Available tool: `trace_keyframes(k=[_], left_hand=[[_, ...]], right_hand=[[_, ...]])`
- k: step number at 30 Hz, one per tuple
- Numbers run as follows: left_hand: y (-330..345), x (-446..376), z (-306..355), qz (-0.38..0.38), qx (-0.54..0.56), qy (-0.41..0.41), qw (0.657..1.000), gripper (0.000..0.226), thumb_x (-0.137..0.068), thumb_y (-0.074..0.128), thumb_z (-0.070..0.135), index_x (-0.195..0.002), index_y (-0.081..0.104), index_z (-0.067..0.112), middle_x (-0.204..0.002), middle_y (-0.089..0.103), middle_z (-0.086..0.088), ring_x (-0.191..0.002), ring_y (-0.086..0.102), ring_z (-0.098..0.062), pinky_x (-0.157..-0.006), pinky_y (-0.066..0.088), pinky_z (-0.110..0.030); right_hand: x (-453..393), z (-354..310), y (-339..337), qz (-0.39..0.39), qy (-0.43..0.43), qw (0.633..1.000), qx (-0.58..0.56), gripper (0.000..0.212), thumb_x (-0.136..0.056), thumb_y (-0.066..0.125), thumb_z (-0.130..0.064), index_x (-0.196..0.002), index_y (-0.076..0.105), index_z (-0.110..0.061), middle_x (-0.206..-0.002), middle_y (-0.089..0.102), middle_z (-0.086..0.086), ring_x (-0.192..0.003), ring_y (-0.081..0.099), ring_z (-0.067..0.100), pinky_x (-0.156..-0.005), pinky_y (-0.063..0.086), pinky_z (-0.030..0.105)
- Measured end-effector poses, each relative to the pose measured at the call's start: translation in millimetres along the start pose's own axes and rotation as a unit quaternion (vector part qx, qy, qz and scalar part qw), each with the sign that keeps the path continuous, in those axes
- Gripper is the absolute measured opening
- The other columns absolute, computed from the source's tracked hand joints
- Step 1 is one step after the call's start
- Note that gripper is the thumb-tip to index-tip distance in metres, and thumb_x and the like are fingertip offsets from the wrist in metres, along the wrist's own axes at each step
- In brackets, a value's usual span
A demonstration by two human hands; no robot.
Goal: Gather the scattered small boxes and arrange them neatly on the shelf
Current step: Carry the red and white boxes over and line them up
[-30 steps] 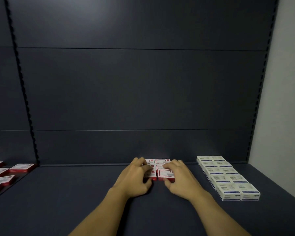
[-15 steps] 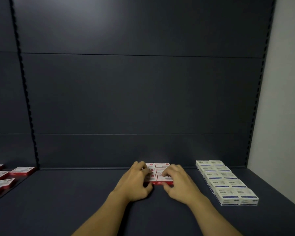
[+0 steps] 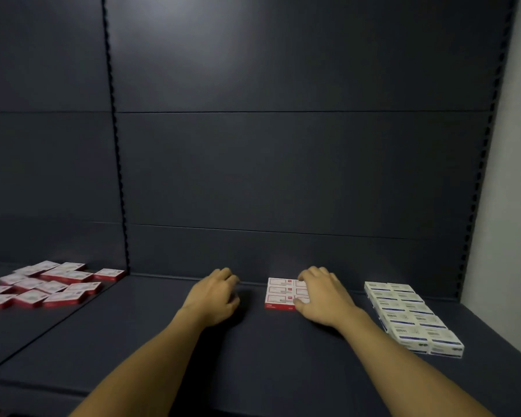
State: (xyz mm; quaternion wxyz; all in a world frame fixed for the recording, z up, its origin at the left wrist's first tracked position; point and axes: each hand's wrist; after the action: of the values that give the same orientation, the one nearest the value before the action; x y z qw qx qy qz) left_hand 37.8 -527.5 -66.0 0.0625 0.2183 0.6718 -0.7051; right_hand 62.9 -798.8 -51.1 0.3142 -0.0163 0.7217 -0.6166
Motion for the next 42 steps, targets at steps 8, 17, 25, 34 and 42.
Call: trace_keyframes(k=[8, 17, 25, 34, 42], left_hand=[[-49, 55, -56, -0.07, -0.045, -0.093, 0.992, 0.041, -0.097, 0.049, 0.037, -0.133, 0.06, 0.022, -0.136, 0.054, 0.001, -0.124, 0.053, -0.021, -0.099, 0.047, -0.036], [-85, 109, -99, -0.079, -0.06, -0.187, 0.977, 0.049, -0.093, 0.055, 0.048, -0.137, 0.057, 0.027, -0.144, 0.051, 0.003, -0.127, 0.053, -0.023, -0.102, 0.046, -0.041], [-117, 150, -158, -0.091, -0.066, -0.23, 0.967, 0.045, -0.088, 0.057, 0.044, -0.127, 0.064, 0.024, -0.131, 0.06, 0.0, -0.117, 0.058, -0.023, -0.09, 0.048, -0.035], [-134, 187, -241, -0.096, -0.076, -0.231, 0.965, 0.042, -0.082, 0.052, 0.036, -0.119, 0.067, 0.024, -0.125, 0.063, 0.001, -0.113, 0.059, -0.024, -0.088, 0.051, -0.036], [-134, 211, -306, -0.096, -0.083, -0.209, 0.97, 0.038, -0.093, 0.052, 0.032, -0.129, 0.062, 0.025, -0.129, 0.059, 0.003, -0.114, 0.057, -0.02, -0.091, 0.051, -0.037]], right_hand=[[-26, -49, -13, -0.094, -0.058, 0.994, 0.002, 0.05, -0.086, 0.062, -0.043, -0.125, 0.053, -0.014, -0.125, 0.053, 0.004, -0.119, 0.049, 0.025, -0.095, 0.048, 0.039], [-45, -143, -4, -0.139, -0.12, 0.982, -0.034, 0.057, -0.087, 0.061, -0.051, -0.131, 0.052, -0.015, -0.13, 0.05, 0.004, -0.12, 0.051, 0.026, -0.093, 0.049, 0.04], [-69, -223, 4, -0.144, -0.135, 0.98, -0.034, 0.051, -0.09, 0.061, -0.048, -0.128, 0.052, -0.015, -0.127, 0.051, 0.004, -0.112, 0.054, 0.025, -0.089, 0.051, 0.04], [-85, -310, 17, -0.132, -0.134, 0.982, -0.035, 0.048, -0.092, 0.062, -0.039, -0.131, 0.051, -0.013, -0.132, 0.051, 0.006, -0.117, 0.054, 0.026, -0.092, 0.051, 0.04], [-102, -370, 28, -0.118, -0.109, 0.986, -0.033, 0.045, -0.09, 0.063, -0.039, -0.127, 0.054, -0.015, -0.127, 0.053, 0.004, -0.111, 0.057, 0.025, -0.089, 0.053, 0.04]])
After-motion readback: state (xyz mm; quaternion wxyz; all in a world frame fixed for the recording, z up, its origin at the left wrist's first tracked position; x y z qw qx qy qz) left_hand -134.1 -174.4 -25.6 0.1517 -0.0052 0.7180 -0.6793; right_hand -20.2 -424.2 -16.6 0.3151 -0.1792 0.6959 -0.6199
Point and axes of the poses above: each hand's wrist, its own x-axis away from the middle knuckle, its own y-axis out of the palm, z = x × y
